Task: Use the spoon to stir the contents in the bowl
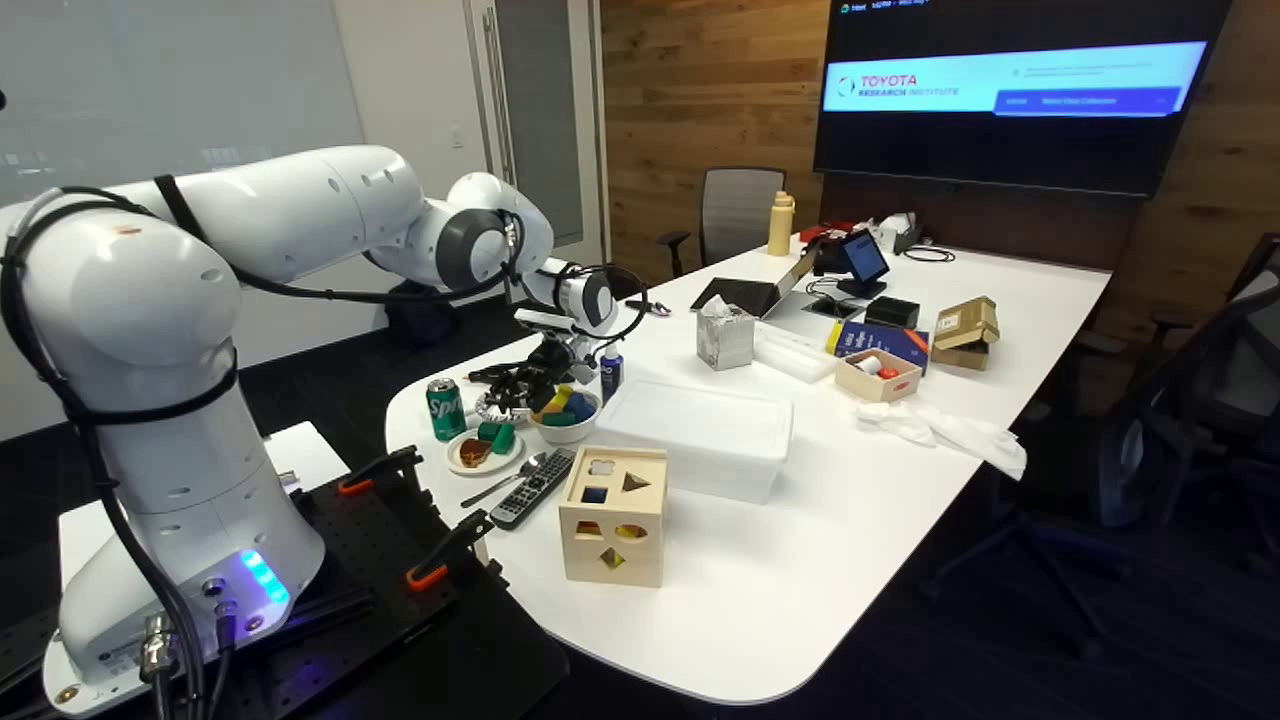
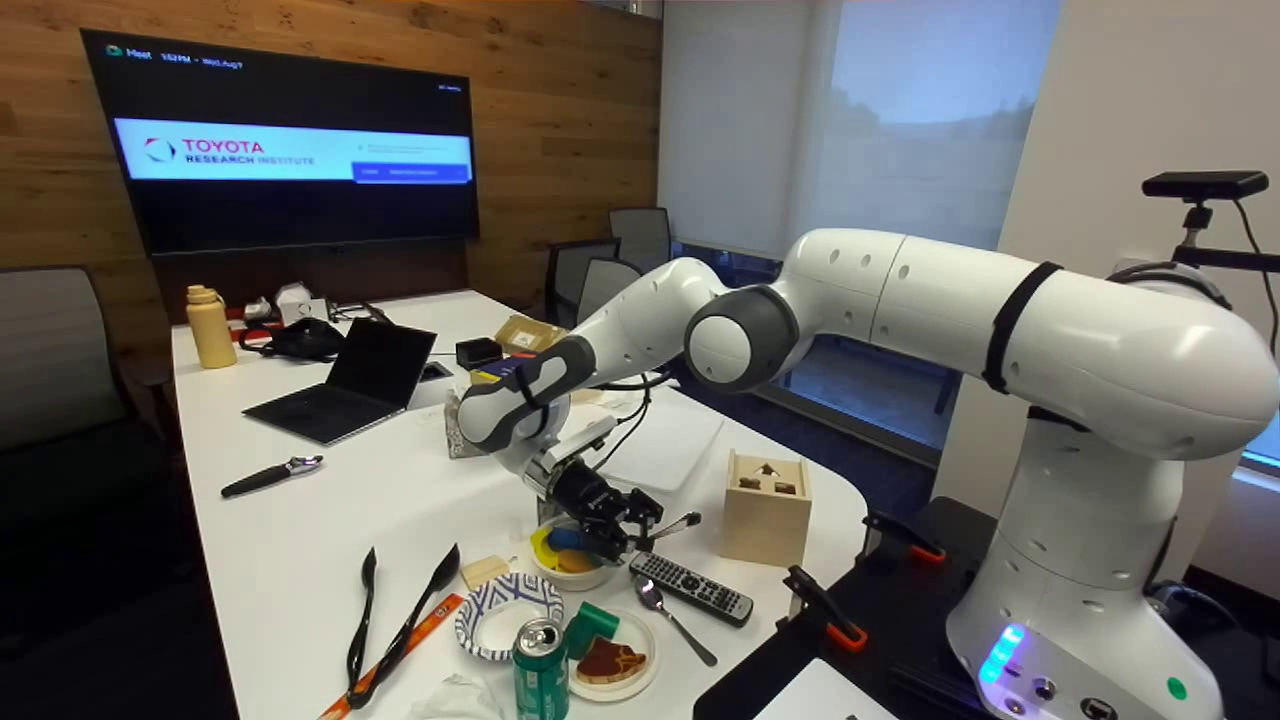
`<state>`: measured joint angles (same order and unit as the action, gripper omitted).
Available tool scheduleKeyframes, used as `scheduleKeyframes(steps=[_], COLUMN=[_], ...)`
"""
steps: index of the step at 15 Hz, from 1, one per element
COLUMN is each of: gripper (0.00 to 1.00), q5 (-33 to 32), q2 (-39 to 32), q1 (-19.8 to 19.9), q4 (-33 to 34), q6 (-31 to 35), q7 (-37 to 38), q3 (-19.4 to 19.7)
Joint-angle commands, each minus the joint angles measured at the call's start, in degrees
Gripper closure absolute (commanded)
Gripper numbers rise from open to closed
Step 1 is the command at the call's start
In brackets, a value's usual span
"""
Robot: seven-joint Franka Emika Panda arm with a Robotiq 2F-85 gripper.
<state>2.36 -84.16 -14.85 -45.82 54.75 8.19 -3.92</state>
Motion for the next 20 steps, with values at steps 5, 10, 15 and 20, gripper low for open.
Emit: scheduleKeyframes(steps=[5, 10, 15, 20], gripper=[1.00, 1.00, 1.00, 1.00], q5=[-0.6, -1.9, -3.6, -5.3], q2=[0.0, 0.0, 0.0, 0.0], q1=[-0.6, -1.1, -1.9, -2.8], q4=[0.6, 1.3, 2.4, 5.0], q6=[1.1, 6.7, 13.3, 17.4], q7=[1.6, 3.3, 5.3, 9.5], q3=[1.3, 2.4, 3.2, 4.4])
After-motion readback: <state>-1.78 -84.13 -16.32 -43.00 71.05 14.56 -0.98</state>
